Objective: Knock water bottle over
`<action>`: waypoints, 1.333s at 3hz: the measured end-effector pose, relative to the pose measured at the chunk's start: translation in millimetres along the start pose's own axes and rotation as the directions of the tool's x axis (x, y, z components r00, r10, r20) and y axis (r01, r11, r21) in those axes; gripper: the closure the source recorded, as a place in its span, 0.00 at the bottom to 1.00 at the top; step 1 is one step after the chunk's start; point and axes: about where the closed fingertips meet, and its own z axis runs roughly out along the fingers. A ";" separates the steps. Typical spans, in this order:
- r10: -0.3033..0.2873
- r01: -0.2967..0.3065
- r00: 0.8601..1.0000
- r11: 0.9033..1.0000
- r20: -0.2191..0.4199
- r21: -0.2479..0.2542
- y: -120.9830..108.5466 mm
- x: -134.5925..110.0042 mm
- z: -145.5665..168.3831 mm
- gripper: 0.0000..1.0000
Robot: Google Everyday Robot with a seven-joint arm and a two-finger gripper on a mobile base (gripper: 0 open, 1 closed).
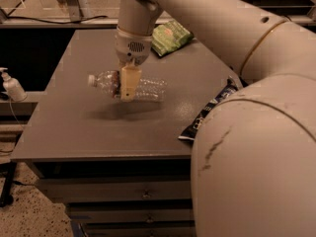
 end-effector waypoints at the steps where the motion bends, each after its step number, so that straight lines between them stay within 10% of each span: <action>1: 0.004 -0.005 0.996 1.000 -0.087 -0.018 10.9 11.0 6.9 0.61; 4: 0.054 -0.053 0.987 0.999 -0.149 0.013 14.8 26.5 4.8 0.00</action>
Offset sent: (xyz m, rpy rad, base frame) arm -0.0320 -0.0506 -0.0041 -0.2539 0.0378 0.0076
